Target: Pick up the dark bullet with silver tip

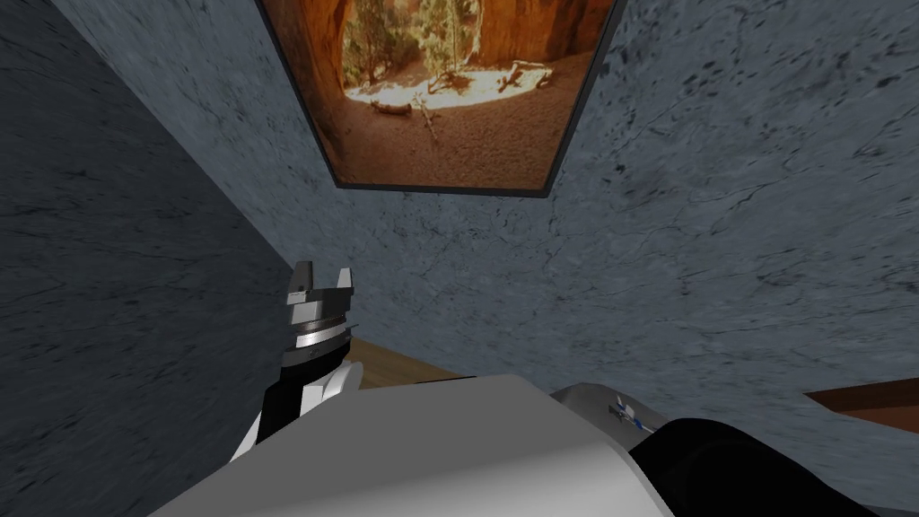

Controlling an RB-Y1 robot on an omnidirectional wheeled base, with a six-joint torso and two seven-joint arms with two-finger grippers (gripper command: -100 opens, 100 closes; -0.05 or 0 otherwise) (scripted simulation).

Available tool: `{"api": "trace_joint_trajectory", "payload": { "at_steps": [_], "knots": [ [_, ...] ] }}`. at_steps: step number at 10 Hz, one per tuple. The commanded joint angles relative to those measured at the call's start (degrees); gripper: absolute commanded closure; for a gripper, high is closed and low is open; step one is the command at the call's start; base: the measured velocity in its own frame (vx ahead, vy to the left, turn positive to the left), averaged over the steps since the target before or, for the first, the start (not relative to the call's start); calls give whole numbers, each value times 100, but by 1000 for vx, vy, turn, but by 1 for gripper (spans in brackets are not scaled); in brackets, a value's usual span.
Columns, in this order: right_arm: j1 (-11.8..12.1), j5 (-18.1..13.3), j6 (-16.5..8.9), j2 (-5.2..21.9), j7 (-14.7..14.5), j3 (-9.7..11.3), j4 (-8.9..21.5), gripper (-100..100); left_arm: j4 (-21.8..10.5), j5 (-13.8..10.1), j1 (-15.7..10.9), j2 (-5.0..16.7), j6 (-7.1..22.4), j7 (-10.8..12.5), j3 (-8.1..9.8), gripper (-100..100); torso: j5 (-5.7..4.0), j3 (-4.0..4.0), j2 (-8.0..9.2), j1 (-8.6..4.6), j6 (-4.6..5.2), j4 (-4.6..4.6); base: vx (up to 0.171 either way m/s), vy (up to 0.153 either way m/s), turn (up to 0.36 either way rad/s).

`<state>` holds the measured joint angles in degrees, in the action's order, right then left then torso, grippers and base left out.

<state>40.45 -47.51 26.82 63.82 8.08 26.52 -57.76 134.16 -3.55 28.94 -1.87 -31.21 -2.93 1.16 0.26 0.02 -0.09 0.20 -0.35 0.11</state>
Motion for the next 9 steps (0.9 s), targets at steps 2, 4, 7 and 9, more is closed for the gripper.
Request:
{"api": "trace_joint_trajectory", "payload": {
  "at_steps": [2, 4, 7, 9],
  "knots": [
    [0, 0, -4, 2, 0, -1, 2, 100, 0, 0, 0, 0, 0, 0, 0, 0, -2, 0, 0, -1, -1, 0, 0, 0, 0],
    [0, 0, -7, 3, 0, -2, 3, 0, 0, 0, 0, 0, 0, 0, 0, 0, -3, 0, 0, -2, 0, 0, 0, 0, 0],
    [105, -7, 89, 352, 158, -84, -236, 100, 0, 0, 0, 0, 0, 0, 0, 0, 5, 0, 0, 19, 2, 0, 0, 46, -62],
    [129, -6, 99, 399, 174, -96, -280, 100, 0, 0, 0, 0, 0, 0, 0, 0, 10, -1, -1, 24, 0, -1, -1, 32, -24]
  ]
}}
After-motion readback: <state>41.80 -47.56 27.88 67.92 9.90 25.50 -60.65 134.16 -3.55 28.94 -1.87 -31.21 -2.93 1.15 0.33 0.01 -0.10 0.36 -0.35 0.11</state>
